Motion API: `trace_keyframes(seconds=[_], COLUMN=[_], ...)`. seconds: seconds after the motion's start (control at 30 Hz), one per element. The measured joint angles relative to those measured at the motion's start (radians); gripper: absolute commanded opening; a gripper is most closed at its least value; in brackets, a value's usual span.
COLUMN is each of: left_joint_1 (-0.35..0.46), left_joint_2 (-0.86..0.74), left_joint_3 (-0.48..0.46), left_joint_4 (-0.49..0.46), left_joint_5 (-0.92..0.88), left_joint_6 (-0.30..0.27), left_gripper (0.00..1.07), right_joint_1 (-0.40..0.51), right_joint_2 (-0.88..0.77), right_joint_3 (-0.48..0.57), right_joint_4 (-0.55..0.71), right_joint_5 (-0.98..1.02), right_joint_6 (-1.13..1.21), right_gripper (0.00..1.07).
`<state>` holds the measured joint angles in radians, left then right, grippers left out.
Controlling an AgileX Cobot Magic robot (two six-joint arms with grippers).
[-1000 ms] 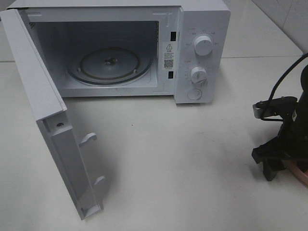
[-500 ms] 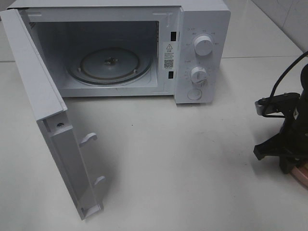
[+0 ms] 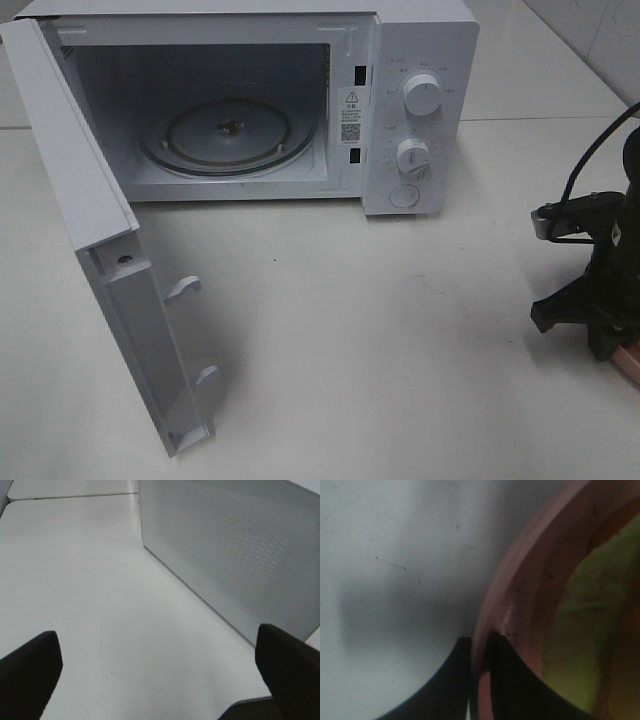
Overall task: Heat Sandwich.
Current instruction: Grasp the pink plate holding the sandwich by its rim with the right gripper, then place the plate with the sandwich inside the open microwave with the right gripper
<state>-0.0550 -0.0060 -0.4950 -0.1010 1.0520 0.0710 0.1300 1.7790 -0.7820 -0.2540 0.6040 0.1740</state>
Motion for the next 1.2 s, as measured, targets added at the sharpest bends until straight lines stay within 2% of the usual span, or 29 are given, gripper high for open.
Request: trace_keyframes(seconds=[0.17, 0.53, 1.2], left_joint_1=[0.0, 0.0, 0.0], left_joint_2=[0.0, 0.0, 0.0], left_joint_3=[0.0, 0.0, 0.0], left_joint_4=[0.0, 0.0, 0.0], left_joint_5=[0.0, 0.0, 0.0], left_joint_6=[0.0, 0.0, 0.0], left_gripper=[1.03, 1.03, 1.03], right_joint_1=[0.006, 0.087, 0.155], right_joint_2=[0.0, -0.024, -0.117], right_joint_3=[0.0, 0.0, 0.001], right_joint_4=[-0.037, -0.159, -0.201], right_joint_5=[0.022, 0.096, 0.203], right_joint_6=[0.033, 0.138, 0.185], right_gripper=[0.0, 0.0, 0.0])
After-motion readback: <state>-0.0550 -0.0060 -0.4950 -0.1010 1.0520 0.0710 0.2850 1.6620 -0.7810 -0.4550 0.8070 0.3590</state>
